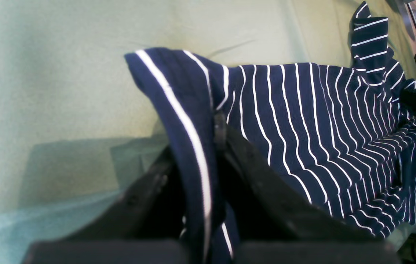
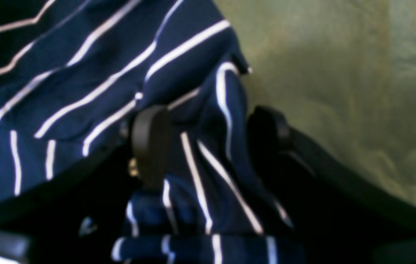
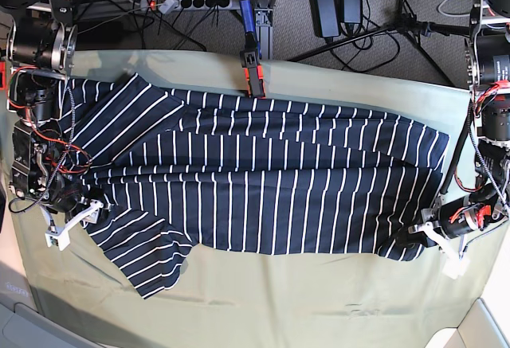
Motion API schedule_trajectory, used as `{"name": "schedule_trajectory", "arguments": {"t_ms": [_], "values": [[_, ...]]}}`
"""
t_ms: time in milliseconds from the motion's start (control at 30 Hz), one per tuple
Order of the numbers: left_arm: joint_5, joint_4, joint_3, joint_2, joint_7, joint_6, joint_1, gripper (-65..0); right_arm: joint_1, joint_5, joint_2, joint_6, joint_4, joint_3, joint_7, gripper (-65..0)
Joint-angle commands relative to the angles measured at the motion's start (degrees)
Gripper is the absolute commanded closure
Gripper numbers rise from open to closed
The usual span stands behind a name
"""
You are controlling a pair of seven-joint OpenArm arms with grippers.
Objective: Fold the T-shirt properly
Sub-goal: 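Lift the edge with both grippers and fold it over toward the clamp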
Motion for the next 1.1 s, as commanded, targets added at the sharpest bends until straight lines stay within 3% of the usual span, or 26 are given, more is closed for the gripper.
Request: {"name": "schedule_trajectory", "arguments": {"t_ms": [0, 133, 167, 233, 300, 333, 500, 667, 933, 1067], "values": [[-1.18, 0.92, -0.28, -0.96, -0.61, -1.41, -1.7, 0.0, 1.73, 0.9, 0.81, 1.55, 1.27, 0.15, 0.9, -35.7], [-1.2, 0.92, -0.28, -0.96, -0.61, -1.41, -1.7, 0.0, 1.7, 0.85, 0.83, 1.53, 1.27, 0.15, 0.52, -34.6], [-1.18, 0.92, -0.28, -0.96, -0.61, -1.41, -1.7, 0.0, 1.7, 0.85, 0.83, 1.53, 1.27, 0.15, 0.52, -31.2], [-1.2, 0.92, -0.28, -0.98, -0.61, -1.41, -1.7, 0.0, 1.7, 0.85, 0.83, 1.53, 1.27, 0.15, 0.52, -18.9], [-1.2, 0.92, -0.28, -0.98, -0.59, -1.41, -1.7, 0.0, 1.73, 0.83, 0.85, 1.53, 1.27, 0.15, 0.57, -1.8], [-1.18, 0.92, -0.28, -0.98, -0.57, -1.41, -1.73, 0.0, 1.7, 0.85, 0.85, 1.53, 1.29, 0.15, 0.59, 0.0], [-3.04, 0.92, -0.28, -2.21, -0.39, -1.41, -1.66, 0.0, 1.55, -1.53, 1.2, 1.53, 2.8, 0.17, -0.35, 0.0], [-11.52, 0.92, -0.28, -6.62, 5.6, -1.41, -1.66, 0.0, 1.18, -0.09, 2.47, 1.55, 9.16, 0.17, -9.42, 0.0], [-27.36, 0.96, -0.26, -12.96, 14.58, -1.41, 2.38, 0.0, -8.68, 6.27, 8.63, 1.73, 25.46, 0.2, -13.49, 0.0], [-28.29, 1.14, -0.26, -14.49, 17.88, -1.41, 4.98, 0.0, -14.51, 8.44, 11.76, 1.73, 29.86, 0.96, -13.64, 0.0]]}}
